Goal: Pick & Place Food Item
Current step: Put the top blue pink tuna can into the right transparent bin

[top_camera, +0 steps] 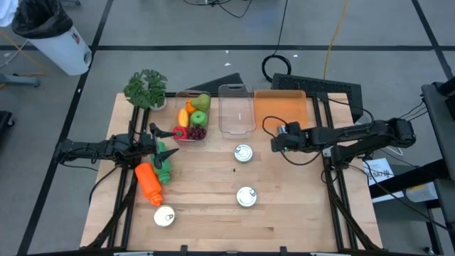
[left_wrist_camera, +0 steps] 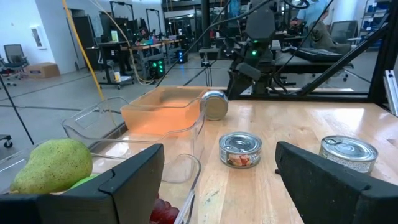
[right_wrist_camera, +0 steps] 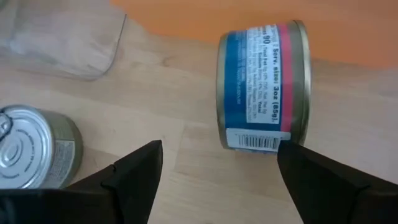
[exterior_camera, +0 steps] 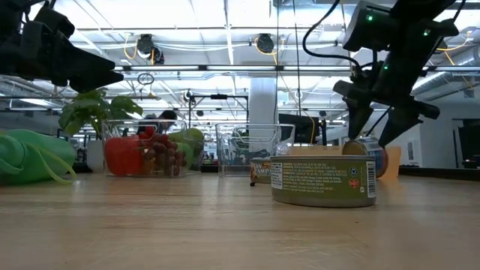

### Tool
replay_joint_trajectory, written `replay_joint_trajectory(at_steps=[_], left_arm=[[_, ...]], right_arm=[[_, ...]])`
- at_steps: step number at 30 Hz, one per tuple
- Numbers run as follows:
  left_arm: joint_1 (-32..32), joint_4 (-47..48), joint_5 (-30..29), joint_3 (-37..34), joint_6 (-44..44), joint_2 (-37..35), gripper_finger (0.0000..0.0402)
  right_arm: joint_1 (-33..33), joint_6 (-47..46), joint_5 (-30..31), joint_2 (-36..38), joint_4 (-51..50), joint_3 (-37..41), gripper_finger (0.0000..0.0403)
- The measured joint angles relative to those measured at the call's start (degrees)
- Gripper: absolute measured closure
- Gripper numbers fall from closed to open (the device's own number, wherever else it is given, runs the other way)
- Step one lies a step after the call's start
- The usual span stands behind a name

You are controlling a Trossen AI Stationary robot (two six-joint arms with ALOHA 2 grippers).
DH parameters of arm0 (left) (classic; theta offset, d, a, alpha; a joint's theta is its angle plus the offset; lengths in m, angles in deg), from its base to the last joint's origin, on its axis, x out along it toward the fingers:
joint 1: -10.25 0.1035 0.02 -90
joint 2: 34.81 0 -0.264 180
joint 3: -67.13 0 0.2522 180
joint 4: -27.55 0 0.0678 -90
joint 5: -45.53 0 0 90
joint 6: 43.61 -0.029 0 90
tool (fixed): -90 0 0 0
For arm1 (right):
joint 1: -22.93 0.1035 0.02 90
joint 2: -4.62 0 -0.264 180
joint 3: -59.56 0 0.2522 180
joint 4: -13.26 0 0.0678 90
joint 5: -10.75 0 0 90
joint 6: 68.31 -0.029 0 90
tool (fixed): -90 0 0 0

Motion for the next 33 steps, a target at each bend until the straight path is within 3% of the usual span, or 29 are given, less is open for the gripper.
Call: replay_joint_trajectory(at_steps=[9,21,33], left_arm=[[0.0,0.0,0.0,0.0,0.0,0.0,0.0078],[0.0,0.0,0.0,0.0,0.0,0.0,0.0078],[0.0,0.0,0.0,0.0,0.0,0.0,0.0078]], right_arm=[[-0.6,6.9,-1.7,0.0,0.1,0.1,0.0098],[-3.4,11.0,-16.5,1.8,-0.9,0.1,0.0099],[-3.4,11.0,-14.4,5.9,-5.7,0.1,0.0099]])
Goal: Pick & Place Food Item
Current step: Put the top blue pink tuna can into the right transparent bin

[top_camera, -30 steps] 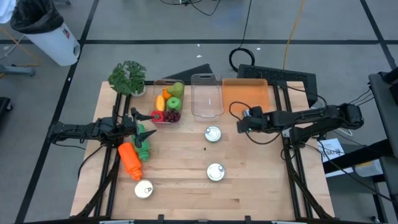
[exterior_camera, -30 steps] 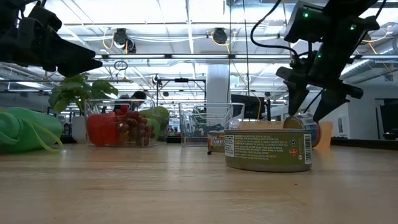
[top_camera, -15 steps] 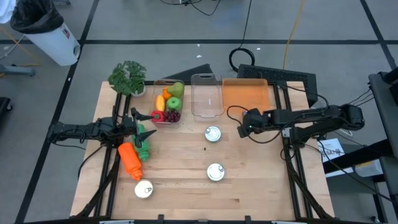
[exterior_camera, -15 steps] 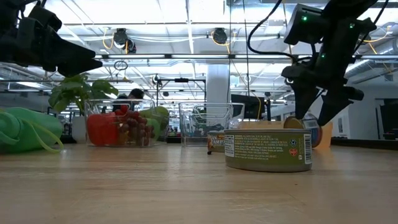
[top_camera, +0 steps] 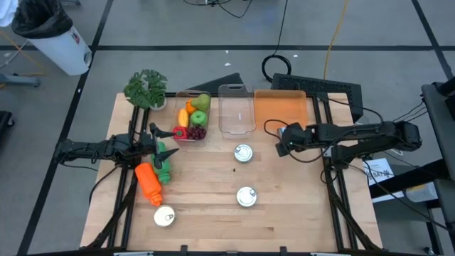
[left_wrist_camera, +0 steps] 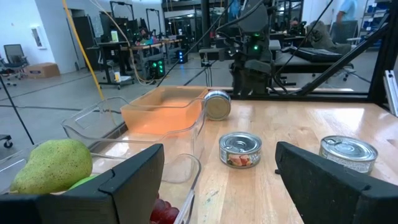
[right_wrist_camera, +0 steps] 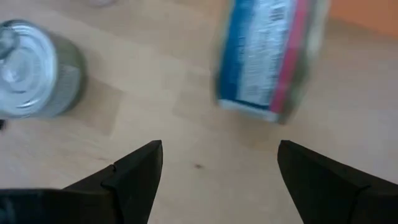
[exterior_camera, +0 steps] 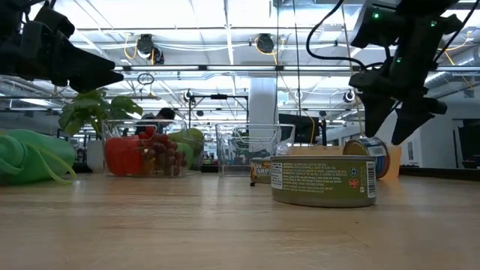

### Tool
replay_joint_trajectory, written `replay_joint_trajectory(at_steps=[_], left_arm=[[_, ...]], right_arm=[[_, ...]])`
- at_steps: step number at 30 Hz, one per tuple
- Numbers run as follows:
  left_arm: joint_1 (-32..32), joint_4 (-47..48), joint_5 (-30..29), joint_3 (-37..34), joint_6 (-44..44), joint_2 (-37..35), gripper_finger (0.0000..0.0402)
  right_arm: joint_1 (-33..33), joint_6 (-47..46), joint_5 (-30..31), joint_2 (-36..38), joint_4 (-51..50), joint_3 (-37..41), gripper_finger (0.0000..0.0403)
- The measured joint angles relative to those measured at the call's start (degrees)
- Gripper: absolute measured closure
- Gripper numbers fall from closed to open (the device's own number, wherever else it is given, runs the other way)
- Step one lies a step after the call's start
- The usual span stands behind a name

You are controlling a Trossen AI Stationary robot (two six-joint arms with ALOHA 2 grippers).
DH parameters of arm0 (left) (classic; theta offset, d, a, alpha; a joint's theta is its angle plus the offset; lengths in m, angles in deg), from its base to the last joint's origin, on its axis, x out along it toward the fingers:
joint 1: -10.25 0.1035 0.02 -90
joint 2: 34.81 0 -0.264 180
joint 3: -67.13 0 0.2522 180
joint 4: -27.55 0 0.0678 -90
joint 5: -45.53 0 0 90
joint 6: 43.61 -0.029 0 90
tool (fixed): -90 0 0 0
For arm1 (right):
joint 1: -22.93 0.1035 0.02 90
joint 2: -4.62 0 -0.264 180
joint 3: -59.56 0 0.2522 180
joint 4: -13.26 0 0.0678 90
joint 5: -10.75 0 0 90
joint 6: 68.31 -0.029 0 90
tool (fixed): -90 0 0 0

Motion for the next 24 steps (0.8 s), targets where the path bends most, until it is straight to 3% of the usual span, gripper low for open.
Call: replay_joint_trajectory(at_steps=[8,17,24], left_arm=[[0.0,0.0,0.0,0.0,0.0,0.0,0.0078],[0.0,0.0,0.0,0.0,0.0,0.0,0.0078],[0.0,0.0,0.0,0.0,-0.1,0.0,0.0078]], right_arm=[[0.0,2.0,10.0,0.0,-0.2,0.0,0.0099],[0.0,8.3,12.4,-5.7,5.6,0.0,0.0099],[0.0,7.5,14.9,-11.9,7.6,0.0,0.0099]])
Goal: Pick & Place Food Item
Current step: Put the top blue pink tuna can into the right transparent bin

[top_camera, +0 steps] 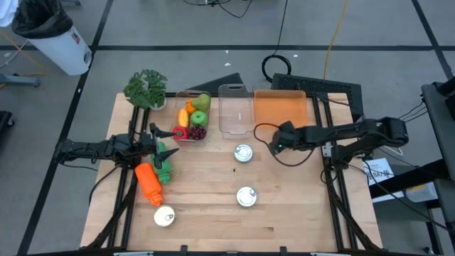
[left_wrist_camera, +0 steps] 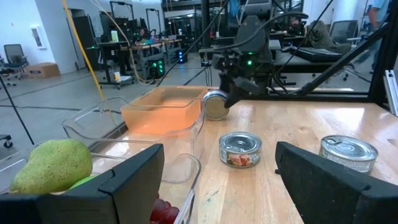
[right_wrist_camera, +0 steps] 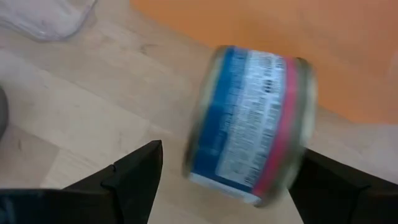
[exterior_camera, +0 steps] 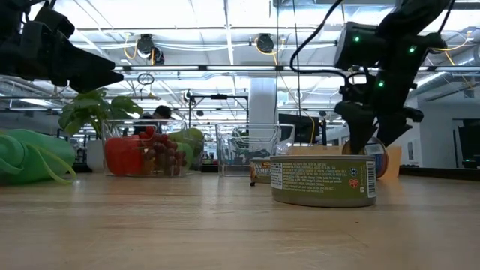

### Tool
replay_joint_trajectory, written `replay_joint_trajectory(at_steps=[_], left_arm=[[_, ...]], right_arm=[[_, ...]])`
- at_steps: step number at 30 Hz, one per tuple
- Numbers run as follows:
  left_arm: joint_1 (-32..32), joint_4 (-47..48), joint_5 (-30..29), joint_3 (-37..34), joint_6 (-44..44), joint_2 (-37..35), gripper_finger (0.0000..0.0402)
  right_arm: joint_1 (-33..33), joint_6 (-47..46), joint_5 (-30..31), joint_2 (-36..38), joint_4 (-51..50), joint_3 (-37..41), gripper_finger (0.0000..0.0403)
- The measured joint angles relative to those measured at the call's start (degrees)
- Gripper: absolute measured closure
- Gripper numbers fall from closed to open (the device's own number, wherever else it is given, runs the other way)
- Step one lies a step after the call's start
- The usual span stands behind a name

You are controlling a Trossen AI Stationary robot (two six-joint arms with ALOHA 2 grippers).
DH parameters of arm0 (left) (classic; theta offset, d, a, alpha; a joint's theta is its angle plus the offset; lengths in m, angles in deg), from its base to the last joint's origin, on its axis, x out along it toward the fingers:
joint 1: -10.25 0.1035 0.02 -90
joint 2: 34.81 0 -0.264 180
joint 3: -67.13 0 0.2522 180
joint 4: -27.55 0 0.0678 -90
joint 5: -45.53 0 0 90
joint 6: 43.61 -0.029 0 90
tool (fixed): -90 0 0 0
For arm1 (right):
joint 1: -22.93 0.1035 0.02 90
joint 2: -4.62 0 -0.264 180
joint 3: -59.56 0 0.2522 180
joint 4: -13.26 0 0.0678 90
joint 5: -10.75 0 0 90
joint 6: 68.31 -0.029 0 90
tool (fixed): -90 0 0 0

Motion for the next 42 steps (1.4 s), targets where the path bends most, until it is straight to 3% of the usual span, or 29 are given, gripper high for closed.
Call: replay_joint_trajectory(at_steps=[9,18,21,25,29,34,42], left_arm=[[0.0,0.0,0.0,0.0,0.0,0.0,0.0078],[0.0,0.0,0.0,0.0,0.0,0.0,0.0078],[0.0,0.0,0.0,0.0,0.0,0.0,0.0078],[0.0,0.0,0.0,0.0,0.0,0.0,0.0078],[0.0,0.0,0.0,0.0,0.0,0.0,0.0078],[0.0,0.0,0.0,0.0,0.0,0.0,0.0078],[0.0,-1.7,0.0,0.0,0.1,0.0,0.0078]], right_arm=[[-0.4,1.6,-0.1,-2.4,4.6,0.0,0.0107],[-0.3,1.6,3.0,-2.4,4.7,0.0,0.0202],[-0.2,2.0,2.2,-2.4,4.8,0.0,0.0218],[0.3,4.5,-3.6,-1.5,7.7,0.0,0.0218],[3.4,6.7,-7.4,2.3,13.1,0.1,0.0218],[7.1,10.2,-6.3,9.6,17.5,0.1,0.0218],[12.5,25.6,-4.3,17.0,23.2,0.0,0.0218]])
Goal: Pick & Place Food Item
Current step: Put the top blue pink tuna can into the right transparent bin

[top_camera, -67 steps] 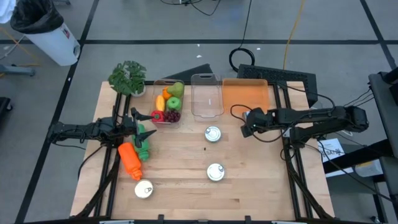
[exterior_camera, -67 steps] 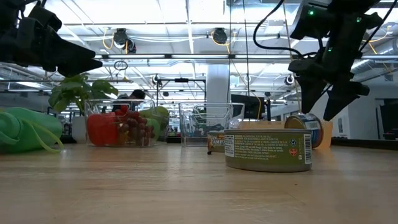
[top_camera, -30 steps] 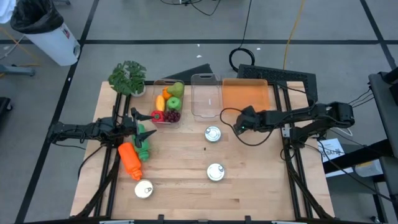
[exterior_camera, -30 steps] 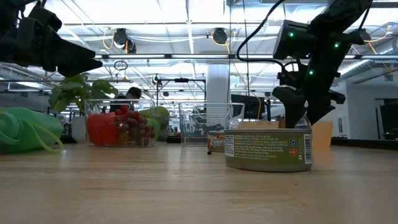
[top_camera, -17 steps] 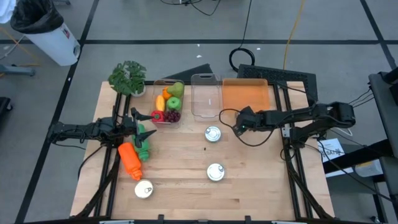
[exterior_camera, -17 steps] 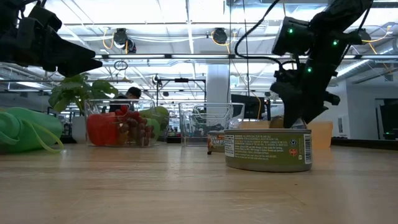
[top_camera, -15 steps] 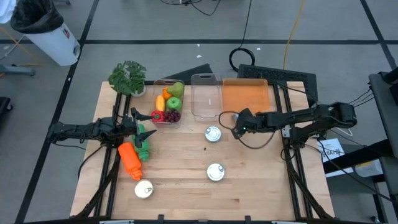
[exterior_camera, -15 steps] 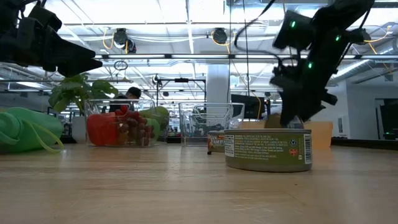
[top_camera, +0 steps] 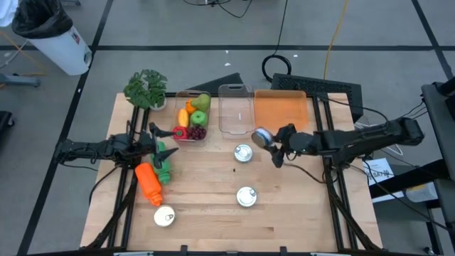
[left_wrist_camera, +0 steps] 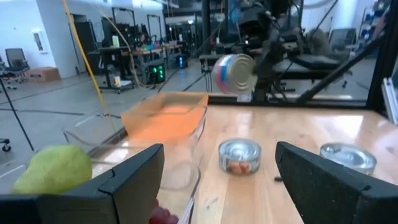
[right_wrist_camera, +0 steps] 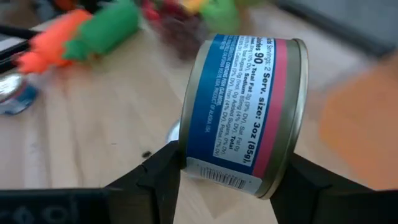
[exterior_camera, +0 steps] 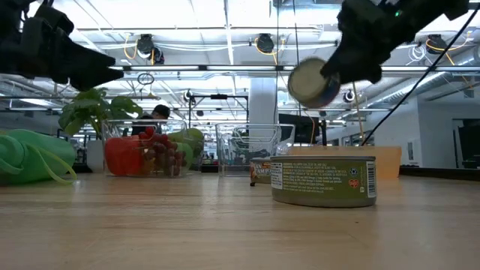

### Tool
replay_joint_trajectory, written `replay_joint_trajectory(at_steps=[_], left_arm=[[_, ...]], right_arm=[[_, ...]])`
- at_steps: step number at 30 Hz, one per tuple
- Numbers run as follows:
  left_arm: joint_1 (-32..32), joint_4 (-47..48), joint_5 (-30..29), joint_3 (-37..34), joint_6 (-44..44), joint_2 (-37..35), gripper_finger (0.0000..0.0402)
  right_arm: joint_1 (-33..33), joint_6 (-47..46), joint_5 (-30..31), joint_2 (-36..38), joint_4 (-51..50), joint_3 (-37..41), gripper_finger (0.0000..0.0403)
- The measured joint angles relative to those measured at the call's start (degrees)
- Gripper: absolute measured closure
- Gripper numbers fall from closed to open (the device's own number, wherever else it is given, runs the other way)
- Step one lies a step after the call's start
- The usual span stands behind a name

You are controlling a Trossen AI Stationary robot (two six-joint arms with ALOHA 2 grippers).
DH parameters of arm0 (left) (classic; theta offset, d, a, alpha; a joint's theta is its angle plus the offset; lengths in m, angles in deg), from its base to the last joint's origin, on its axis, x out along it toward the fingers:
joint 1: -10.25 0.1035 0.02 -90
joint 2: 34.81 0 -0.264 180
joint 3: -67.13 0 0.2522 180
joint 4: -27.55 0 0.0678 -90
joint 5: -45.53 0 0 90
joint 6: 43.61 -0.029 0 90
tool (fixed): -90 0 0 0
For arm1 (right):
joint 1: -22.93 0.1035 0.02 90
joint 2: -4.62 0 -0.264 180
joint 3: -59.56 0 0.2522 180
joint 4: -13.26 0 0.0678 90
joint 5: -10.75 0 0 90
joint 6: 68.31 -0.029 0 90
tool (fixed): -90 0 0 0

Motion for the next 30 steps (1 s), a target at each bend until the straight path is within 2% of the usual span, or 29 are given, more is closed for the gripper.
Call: replay_joint_trajectory(at_steps=[3,9,14,18,20,23,26,30], left_arm=[[0.0,-3.0,0.0,0.0,1.8,0.0,0.0078],[0.0,-10.7,-0.2,0.0,12.5,0.0,0.0078],[0.0,-13.2,-7.2,0.0,13.7,0.0,0.0078],[0.0,-12.3,-7.5,0.0,15.8,0.1,0.0078],[0.0,-12.9,-7.0,0.0,16.7,1.2,0.0078],[0.1,-17.2,-4.8,0.0,16.8,5.1,0.0078],[0.1,-24.3,-2.3,0.2,16.2,12.0,0.0078],[1.2,-30.8,-0.1,2.8,9.7,23.3,0.0078]], right_arm=[[1.0,7.0,-0.7,0.0,4.3,0.0,0.0218],[1.5,16.0,-0.5,-2.5,11.2,0.0,0.0218],[-0.1,20.4,-0.6,-5.7,11.9,0.0,0.0218],[-2.1,23.4,-1.7,-8.5,16.4,0.0,0.0218],[-3.9,25.5,-6.8,-10.1,20.8,0.0,0.0218],[-7.2,27.3,-17.5,-12.6,28.3,0.0,0.0218],[-11.0,28.0,-27.1,-14.6,34.3,0.0,0.0218],[-16.1,27.9,-35.1,-17.5,40.8,0.0,0.0218]])
